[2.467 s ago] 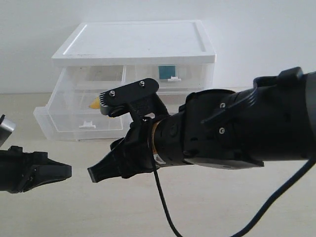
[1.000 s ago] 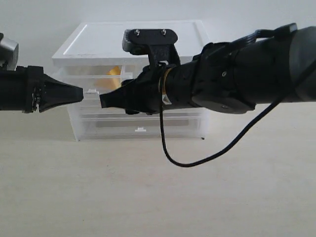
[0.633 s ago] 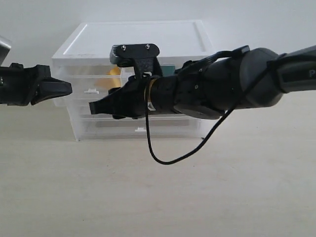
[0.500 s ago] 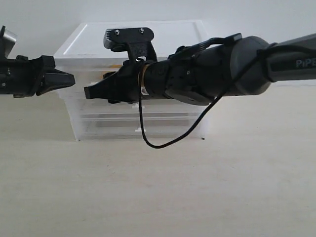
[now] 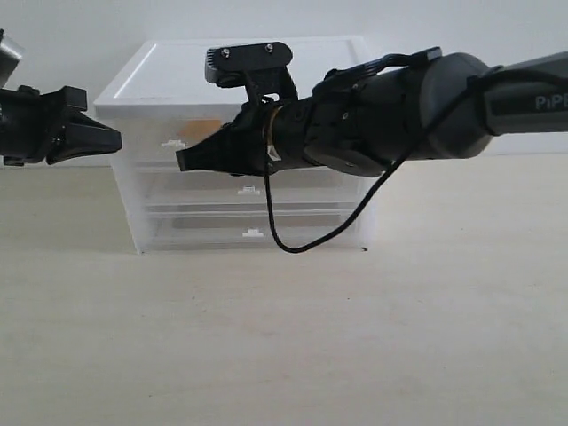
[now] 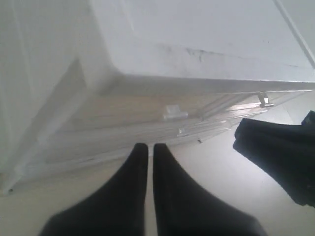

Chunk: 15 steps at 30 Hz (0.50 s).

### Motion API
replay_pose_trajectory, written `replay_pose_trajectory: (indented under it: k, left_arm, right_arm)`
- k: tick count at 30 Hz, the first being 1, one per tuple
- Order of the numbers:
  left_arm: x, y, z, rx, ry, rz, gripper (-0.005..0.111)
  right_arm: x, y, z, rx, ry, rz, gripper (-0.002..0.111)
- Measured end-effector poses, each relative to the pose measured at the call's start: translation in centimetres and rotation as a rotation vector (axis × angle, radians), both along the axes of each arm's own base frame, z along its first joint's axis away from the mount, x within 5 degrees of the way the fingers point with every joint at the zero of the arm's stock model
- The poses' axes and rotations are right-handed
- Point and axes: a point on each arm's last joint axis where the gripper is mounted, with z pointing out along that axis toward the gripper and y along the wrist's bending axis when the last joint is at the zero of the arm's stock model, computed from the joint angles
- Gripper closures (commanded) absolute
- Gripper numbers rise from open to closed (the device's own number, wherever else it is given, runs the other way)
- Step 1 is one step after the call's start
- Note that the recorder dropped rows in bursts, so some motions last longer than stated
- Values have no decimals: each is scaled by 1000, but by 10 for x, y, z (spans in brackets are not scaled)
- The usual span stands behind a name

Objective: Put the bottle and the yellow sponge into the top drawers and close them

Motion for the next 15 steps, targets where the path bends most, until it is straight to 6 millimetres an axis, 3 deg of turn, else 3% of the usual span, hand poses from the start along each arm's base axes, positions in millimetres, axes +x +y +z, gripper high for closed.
replay_pose_trajectory:
  k: [4, 6, 10, 15]
  left_arm:
    - [-27, 2, 13, 13, -22, 39, 103]
    - [-48, -1, 17, -10, -39, 51, 103]
    - [-80, -7, 20, -49, -62, 42, 103]
    - [-125, -15, 26, -92, -127, -5, 103]
  right_arm:
    - [-16, -14, 17, 7, -12, -4, 108]
    - [-34, -29, 32, 18, -24, -5, 108]
    - [-64, -54, 44, 21, -29, -5, 108]
    - [-114, -90, 42, 56, -31, 49, 108]
